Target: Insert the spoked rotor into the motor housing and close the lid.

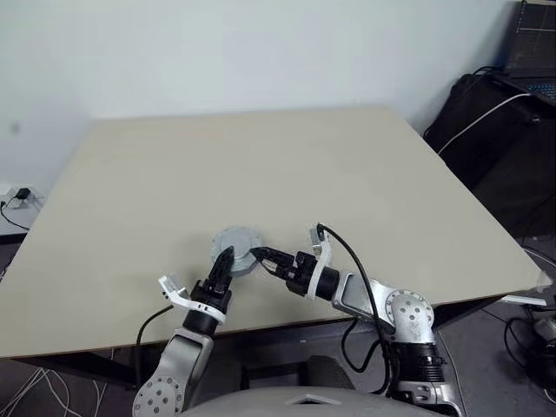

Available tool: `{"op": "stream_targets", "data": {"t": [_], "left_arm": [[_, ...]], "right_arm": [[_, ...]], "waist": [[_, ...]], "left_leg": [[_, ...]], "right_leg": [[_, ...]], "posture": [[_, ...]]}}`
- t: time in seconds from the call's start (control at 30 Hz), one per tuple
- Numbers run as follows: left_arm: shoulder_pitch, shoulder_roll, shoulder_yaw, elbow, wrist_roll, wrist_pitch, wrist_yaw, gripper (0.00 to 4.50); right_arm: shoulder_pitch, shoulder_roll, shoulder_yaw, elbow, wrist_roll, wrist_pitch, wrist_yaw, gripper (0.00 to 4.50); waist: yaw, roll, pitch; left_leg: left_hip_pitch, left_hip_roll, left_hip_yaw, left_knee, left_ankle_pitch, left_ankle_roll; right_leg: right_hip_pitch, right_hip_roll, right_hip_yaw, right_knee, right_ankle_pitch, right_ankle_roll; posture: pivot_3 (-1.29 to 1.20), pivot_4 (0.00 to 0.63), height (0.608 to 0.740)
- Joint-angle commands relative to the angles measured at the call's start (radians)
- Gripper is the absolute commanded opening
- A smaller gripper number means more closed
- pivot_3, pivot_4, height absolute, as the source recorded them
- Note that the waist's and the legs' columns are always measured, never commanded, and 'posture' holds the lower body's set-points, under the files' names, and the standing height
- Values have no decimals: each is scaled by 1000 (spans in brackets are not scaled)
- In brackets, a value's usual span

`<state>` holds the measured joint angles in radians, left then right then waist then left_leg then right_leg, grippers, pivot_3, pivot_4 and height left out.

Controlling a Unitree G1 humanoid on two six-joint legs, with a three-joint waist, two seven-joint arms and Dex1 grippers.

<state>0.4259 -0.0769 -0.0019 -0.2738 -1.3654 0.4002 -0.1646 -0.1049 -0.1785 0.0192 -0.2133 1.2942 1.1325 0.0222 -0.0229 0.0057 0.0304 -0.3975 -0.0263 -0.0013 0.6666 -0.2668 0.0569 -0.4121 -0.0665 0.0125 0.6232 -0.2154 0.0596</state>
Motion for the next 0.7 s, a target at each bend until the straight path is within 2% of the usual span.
{"op": "stream_targets", "data": {"t": [0.03, 0.2, 0.3, 0.5, 0.7], "left_arm": [[-76, -58, 24, -24, 5, -22, 14, 2113], [-175, -35, 74, 23, 51, -45, 61, 2113], [-257, -34, 123, 86, 78, -74, 86, 2112], [-440, -13, 225, 291, 142, -106, 109, 2110], [-616, 6, 307, 509, 234, -128, 103, 2109]], "right_arm": [[-14, -81, 107, -111, -239, -132, 124, 4500], [50, -183, 265, -102, -683, -551, 268, 4500], [95, -212, 321, -40, -871, -771, 338, 4500], [159, -195, 323, 76, -1052, -1005, 369, 4500], [188, -162, 302, 119, -1126, -1084, 369, 4500]], "waist": [[1, -1, 0], [11, -4, 1], [12, -5, 0], [13, -11, -1], [15, -15, 0]], "left_leg": [[1, 0, 0, 0, 0, 0], [2, 0, -1, 1, 1, -1], [2, 0, 0, 2, 1, -1], [3, 0, 0, 2, 2, -2], [3, 0, -1, 4, 2, -3]], "right_leg": [[0, 0, 0, 0, 0, 0], [0, 2, 0, 1, 0, 0], [3, 3, 1, 1, 1, 1], [4, 5, 4, 1, 2, 2], [4, 6, 4, 2, 3, 2]], "posture": [[0, 0, 740], [0, 0, 740], [0, 0, 740], [0, 0, 740], [0, 0, 740]]}}
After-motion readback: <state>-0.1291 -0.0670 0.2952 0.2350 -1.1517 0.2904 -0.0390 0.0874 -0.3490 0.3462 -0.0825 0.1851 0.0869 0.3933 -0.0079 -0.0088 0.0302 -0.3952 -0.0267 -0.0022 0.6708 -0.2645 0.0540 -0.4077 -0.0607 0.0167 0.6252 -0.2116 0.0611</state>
